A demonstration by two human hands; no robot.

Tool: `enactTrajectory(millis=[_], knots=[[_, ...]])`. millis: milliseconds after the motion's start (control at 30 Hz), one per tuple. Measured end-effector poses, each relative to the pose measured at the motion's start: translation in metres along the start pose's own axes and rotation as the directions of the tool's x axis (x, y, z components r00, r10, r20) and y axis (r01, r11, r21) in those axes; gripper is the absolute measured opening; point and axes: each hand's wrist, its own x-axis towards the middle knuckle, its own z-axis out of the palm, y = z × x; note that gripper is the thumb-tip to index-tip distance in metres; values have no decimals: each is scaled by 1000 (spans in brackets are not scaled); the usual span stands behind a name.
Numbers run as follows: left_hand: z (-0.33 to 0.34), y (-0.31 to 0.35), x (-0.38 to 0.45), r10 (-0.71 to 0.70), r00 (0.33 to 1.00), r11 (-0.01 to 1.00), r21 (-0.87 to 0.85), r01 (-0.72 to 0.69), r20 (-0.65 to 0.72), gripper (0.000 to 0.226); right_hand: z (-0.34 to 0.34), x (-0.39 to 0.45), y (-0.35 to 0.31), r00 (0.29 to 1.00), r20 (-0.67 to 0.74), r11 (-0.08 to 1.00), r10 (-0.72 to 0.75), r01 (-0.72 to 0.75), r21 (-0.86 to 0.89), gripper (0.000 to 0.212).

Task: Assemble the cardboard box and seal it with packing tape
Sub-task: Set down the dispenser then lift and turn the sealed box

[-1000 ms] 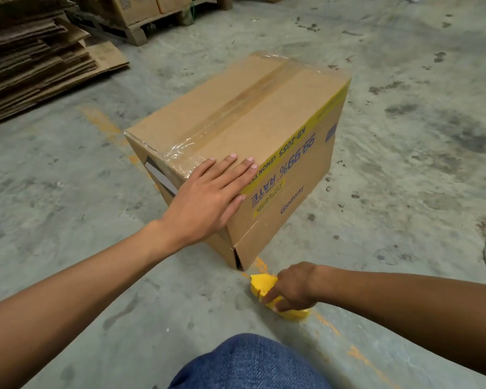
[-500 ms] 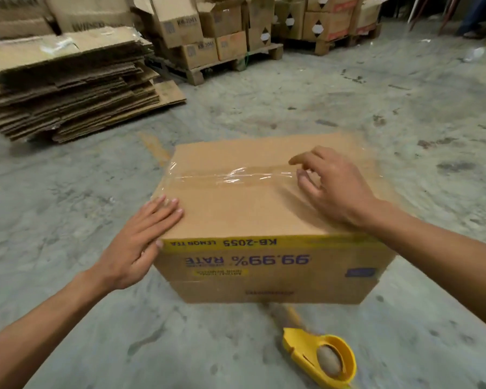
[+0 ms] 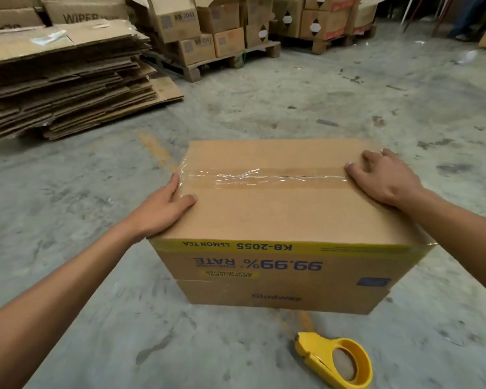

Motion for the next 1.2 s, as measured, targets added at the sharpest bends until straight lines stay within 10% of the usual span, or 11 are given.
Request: enactTrajectory(millis=[233, 433, 700, 933, 1200], knots=[[-55, -17, 33, -238, 960, 917, -359, 172, -149, 47, 7, 33, -75, 980, 59, 981, -189, 186, 47, 76], [-83, -62, 33, -283, 942, 855, -492, 162, -182, 72, -3, 69, -130, 980, 201, 930, -8, -67, 362, 85], [-101, -64, 37, -195, 925, 894, -447, 31, -327, 28, -23, 60, -159, 995, -73, 904, -64, 89, 418, 81], [-102, -75, 66, -122, 846, 821, -532, -208, -519, 62, -33, 13, -164, 854, -499, 752, -148, 425, 504, 87], [-25, -53, 91, -79, 919, 774, -605, -188, -387, 59, 30, 4, -73, 948, -318, 792, -6, 199, 577, 90]])
